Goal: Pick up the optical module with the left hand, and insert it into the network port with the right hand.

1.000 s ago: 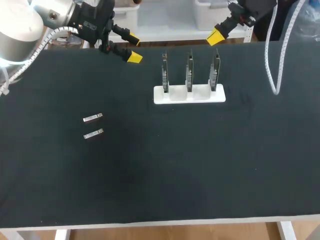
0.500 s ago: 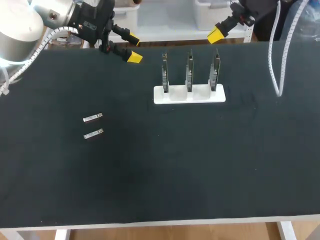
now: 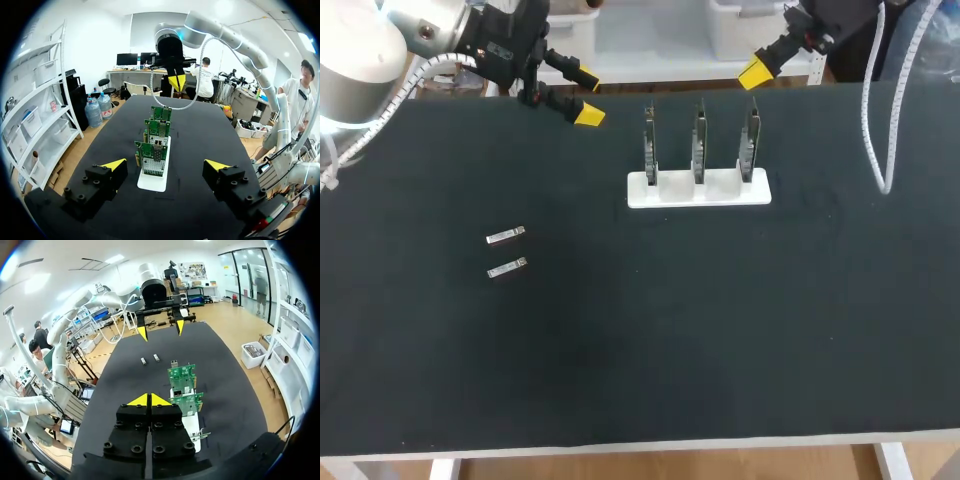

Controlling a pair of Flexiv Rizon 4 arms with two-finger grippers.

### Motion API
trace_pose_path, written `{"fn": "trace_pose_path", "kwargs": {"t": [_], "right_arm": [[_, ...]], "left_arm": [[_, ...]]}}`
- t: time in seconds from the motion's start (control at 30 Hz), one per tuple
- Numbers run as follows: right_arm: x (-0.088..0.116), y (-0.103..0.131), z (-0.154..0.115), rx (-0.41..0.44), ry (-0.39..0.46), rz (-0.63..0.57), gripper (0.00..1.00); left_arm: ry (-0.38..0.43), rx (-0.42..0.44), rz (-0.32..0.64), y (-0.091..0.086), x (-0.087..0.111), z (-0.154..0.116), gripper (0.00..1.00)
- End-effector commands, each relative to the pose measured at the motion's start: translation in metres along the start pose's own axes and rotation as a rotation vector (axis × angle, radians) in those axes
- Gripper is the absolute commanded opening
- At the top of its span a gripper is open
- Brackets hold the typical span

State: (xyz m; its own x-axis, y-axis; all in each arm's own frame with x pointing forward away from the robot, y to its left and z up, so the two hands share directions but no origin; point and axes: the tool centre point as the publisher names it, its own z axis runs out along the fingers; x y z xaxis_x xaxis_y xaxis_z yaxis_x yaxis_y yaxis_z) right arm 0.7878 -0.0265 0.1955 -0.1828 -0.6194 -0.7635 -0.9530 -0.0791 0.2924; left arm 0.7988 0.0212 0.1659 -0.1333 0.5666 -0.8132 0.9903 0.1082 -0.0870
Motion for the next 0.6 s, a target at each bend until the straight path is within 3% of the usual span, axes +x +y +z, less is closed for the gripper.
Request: {"fn": "trace_pose_path", "kwargs": {"t": [0.03,0.6], "right_arm": [[-0.0007,0.0022,0.001,0.0,-0.015,0.0,1.0],[-0.0015,0.0024,0.001,-0.009,-0.03,0.011,1.0]], "left_arm": [[0.002,-0.004,-0.001,-0.0014,-0.0003,0.0001,1.0],[0.002,-0.004,-0.001,-0.0014,-0.0003,0.0001,1.0]]}}
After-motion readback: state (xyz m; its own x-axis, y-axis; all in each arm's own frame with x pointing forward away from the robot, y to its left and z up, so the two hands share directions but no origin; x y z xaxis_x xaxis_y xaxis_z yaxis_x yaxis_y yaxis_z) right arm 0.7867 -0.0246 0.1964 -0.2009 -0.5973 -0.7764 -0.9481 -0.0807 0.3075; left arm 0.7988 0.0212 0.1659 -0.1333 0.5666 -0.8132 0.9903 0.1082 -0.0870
